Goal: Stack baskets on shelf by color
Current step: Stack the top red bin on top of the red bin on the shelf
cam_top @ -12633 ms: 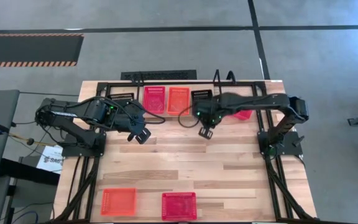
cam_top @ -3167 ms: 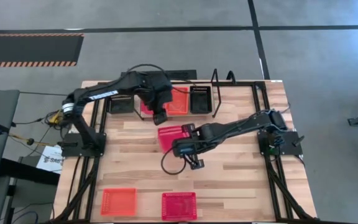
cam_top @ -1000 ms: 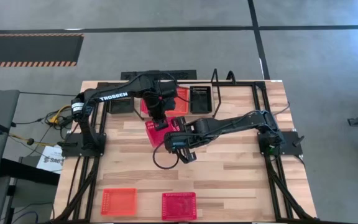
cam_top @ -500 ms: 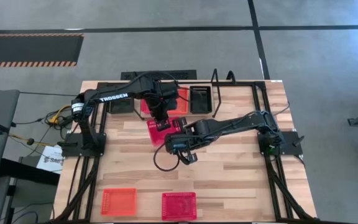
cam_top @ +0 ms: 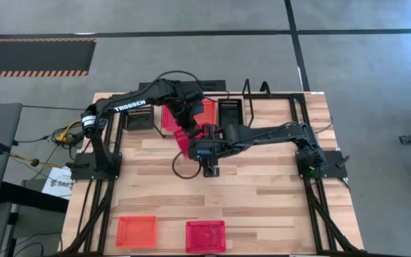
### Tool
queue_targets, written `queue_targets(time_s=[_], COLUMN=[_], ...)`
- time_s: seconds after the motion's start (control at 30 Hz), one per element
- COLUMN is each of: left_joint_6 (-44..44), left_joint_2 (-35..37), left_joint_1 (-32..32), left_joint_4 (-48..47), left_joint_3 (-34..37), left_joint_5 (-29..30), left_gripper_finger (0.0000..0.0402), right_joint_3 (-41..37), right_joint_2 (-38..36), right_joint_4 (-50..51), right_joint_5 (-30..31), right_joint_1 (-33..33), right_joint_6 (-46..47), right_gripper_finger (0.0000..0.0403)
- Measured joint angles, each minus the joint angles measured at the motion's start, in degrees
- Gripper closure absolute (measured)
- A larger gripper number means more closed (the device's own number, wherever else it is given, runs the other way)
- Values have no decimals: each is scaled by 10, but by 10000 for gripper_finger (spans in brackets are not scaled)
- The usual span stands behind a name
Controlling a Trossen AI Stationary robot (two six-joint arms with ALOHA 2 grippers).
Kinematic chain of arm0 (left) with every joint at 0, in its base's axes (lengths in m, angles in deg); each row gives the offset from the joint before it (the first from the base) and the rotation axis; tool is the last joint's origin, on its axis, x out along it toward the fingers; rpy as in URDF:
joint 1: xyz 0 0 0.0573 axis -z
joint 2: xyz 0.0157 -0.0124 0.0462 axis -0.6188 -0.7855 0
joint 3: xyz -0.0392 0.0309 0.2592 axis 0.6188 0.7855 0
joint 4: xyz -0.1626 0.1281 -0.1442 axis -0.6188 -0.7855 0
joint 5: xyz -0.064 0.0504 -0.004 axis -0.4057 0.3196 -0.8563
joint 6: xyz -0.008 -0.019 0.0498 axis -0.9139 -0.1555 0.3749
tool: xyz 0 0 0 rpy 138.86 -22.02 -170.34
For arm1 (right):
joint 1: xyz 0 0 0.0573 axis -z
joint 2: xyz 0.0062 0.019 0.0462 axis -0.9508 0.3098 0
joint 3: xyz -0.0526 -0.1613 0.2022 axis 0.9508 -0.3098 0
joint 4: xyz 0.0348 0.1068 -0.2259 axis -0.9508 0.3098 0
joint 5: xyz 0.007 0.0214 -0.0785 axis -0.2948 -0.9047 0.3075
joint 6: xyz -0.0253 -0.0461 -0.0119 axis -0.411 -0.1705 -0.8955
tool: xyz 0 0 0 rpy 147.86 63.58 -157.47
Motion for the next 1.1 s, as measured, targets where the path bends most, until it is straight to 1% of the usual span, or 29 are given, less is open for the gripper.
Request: queue_targets(time_s=[0.1, 0.23, 0.37, 0.47, 0.67, 0.73, 0.83, 0.9, 1.03, 1.1], left_joint_6=[2, 6, 16, 17, 30, 33, 35, 38, 39, 38], left_joint_2=[0, 0, 0, 0, 0, 0, 0, 0, 0, 0], left_joint_1=[-12, -20, -23, -21, -9, -5, -4, -4, -1, -1], left_joint_4=[2, 2, 1, -9, -35, -36, -36, -37, -41, -47], left_joint_3=[0, 0, 0, 0, 0, 0, 0, 0, 0, 0], left_joint_5=[-11, -11, 8, 29, 51, 65, 66, 72, 96, 96], left_gripper_finger=[401, 401, 401, 401, 401, 401, 401, 401, 401, 401], right_joint_3=[5, 6, 6, 6, 6, 6, 6, 7, 6, 6], right_joint_2=[0, 0, 0, 0, 0, 0, 0, 5, 8, 7], right_joint_4=[1, 6, 7, 2, -1, -2, -6, -17, -41, -48], right_joint_5=[0, -7, -50, -82, -98, -106, -107, -107, -107, -109], right_joint_1=[8, 19, 30, 40, 51, 50, 50, 49, 48, 48], right_joint_6=[-9, -30, -45, -54, -86, -89, -87, -77, -29, -19], right_gripper_finger=[212, 241, 268, 281, 282, 280, 281, 281, 280, 280])
